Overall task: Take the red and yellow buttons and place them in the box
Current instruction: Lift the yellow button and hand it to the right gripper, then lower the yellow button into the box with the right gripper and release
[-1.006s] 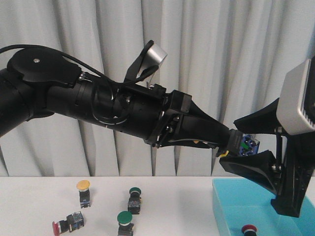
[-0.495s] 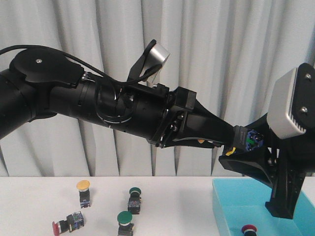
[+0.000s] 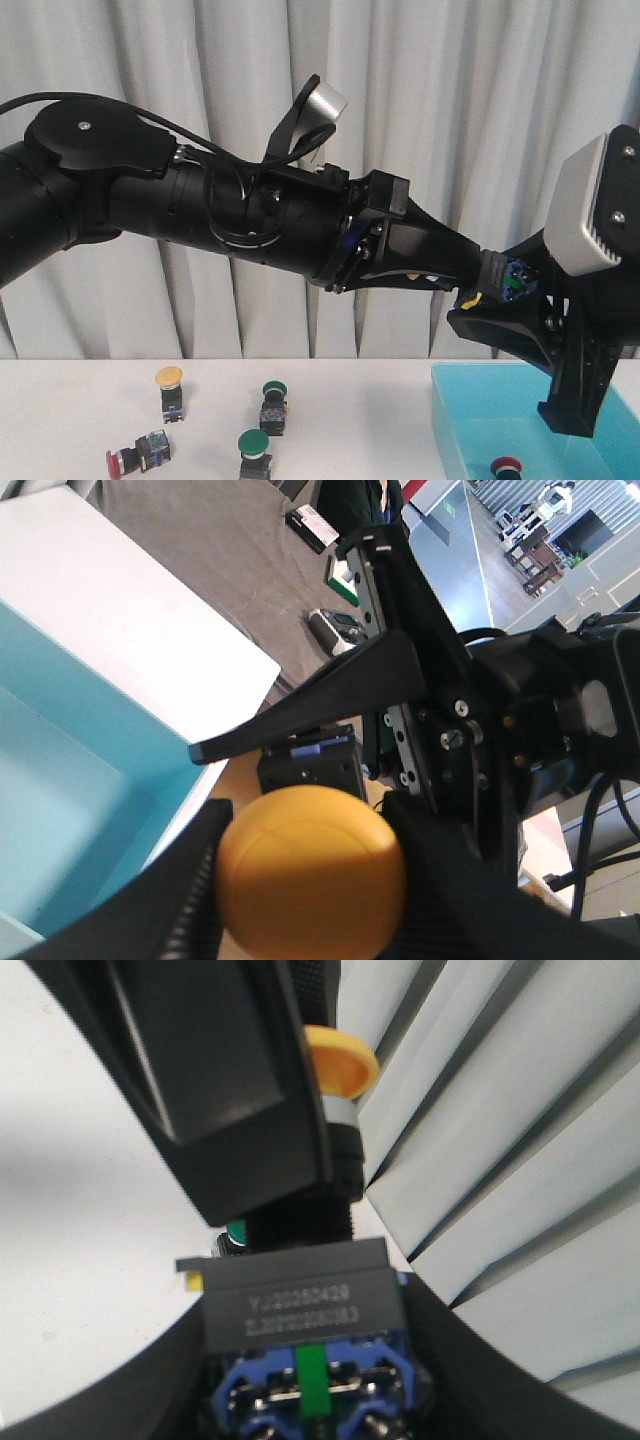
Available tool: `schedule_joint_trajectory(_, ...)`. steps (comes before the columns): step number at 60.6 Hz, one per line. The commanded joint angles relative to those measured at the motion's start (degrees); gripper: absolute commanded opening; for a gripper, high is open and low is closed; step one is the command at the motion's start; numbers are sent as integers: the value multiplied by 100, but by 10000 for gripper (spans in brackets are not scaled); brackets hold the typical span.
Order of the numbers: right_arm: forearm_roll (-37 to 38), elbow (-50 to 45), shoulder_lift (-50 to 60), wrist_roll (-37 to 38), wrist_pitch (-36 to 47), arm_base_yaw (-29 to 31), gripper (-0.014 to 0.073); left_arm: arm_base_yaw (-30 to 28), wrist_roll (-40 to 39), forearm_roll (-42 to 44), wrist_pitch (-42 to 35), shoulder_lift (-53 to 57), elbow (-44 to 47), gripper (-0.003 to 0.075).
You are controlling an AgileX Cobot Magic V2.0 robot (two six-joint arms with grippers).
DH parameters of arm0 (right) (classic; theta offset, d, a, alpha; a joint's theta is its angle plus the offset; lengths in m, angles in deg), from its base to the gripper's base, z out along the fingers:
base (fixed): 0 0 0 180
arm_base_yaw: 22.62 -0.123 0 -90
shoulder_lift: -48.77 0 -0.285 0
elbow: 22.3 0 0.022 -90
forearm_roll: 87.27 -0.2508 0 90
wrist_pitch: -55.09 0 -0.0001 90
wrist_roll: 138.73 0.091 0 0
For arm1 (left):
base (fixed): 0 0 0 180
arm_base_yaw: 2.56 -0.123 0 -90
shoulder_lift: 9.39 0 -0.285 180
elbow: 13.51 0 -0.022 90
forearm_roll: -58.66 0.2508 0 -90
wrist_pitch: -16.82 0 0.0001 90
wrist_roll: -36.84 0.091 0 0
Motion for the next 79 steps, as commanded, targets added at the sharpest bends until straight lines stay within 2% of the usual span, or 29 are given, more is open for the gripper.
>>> schedule_joint_trajectory(1,-262,151,111,-49,-12,-7,-5,2,285,-423,-411,272,-177,290)
schedule_joint_trajectory(11,-262,151,111,-49,-24,-7,-4,2,490,-442,-404,272,-177,496)
schedule_joint_trajectory(17,-262,151,111,-30,-25,-7,-4,2,529,-442,-358,272,-177,585)
schedule_joint_trajectory(22,-262,151,111,68,-25,-7,-3,2,566,-436,-305,272,-177,617)
schedule_joint_trajectory(27,-262,151,111,161,2,-7,-1,-6,571,-390,-316,272,-208,612)
schedule_joint_trajectory(35,-262,151,111,400,231,-7,1,-213,576,133,-392,272,-565,568)
schedule_joint_trajectory(41,-237,151,111,637,515,-7,5,-474,529,1003,-344,289,-1074,513)
schedule_joint_trajectory(46,-237,151,116,757,877,-7,6,-702,255,2141,-153,342,-1549,444)
schedule_joint_trajectory(50,-237,151,116,882,1196,-7,7,-861,-215,3151,-80,442,-1802,368)
schedule_joint_trajectory(59,-100,151,116,1197,2185,-2,8,-1030,-1164,5719,130,741,-1843,117)
schedule_joint_trajectory(63,72,151,116,1555,2736,-2,8,-1071,-1441,6569,366,797,-1843,3)
schedule_joint_trajectory(72,876,151,116,2644,3577,72,8,-1116,-1562,7383,663,888,-1843,-8)
schedule_joint_trajectory(79,1657,151,25,3769,3586,431,8,-1116,-1562,7408,679,938,-1843,-7)
